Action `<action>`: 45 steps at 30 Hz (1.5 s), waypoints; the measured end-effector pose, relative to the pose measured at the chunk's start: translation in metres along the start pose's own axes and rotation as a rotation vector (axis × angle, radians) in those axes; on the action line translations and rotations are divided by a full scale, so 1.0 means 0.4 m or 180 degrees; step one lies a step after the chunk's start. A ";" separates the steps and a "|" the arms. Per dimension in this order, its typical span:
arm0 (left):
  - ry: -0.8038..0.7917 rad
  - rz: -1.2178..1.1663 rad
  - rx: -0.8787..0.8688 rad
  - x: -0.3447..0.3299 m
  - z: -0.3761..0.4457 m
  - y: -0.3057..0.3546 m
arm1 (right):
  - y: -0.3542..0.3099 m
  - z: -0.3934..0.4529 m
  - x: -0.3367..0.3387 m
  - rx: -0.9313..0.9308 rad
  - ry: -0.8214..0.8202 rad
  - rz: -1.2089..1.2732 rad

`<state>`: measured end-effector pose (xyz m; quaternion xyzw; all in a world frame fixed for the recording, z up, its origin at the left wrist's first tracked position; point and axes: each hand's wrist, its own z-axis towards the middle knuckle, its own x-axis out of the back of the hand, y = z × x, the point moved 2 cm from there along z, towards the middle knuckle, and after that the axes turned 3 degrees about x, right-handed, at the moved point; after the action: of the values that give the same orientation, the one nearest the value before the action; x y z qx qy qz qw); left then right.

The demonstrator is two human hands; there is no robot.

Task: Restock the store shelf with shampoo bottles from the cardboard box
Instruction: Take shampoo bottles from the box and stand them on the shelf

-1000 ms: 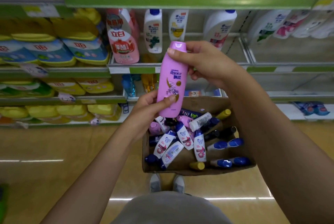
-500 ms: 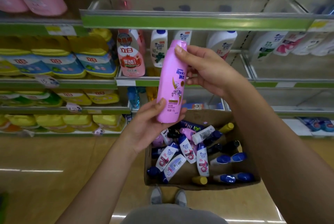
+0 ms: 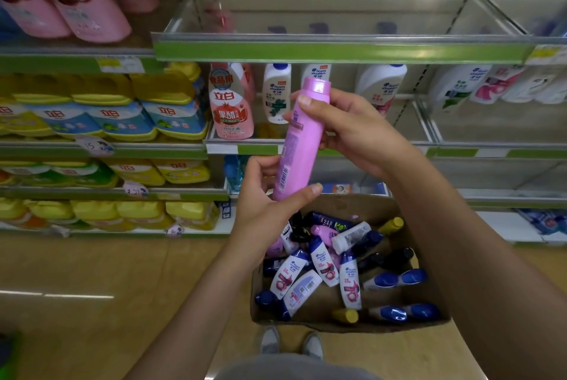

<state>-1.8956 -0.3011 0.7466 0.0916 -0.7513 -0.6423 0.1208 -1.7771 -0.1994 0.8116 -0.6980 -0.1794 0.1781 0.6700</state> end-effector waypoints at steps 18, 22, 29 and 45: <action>-0.1213 -0.1848 0.0590 0.005 0.018 0.036 | -0.064 0.018 0.025 0.0556 0.0428 -0.0061; -0.0946 -0.1085 0.0263 0.012 0.028 0.039 | -0.076 0.017 0.023 0.0599 0.0632 -0.0217; -0.0788 -0.0924 0.0056 0.021 0.048 0.050 | -0.096 -0.001 0.028 0.0670 0.0133 -0.0358; -0.0606 -0.0800 -0.0106 -0.004 0.085 0.102 | -0.122 0.045 0.064 0.0757 0.0092 0.0276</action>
<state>-1.9036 -0.2622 0.7819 0.1216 -0.7312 -0.6705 -0.0309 -1.7644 -0.1693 0.8596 -0.6232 -0.1169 0.2169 0.7422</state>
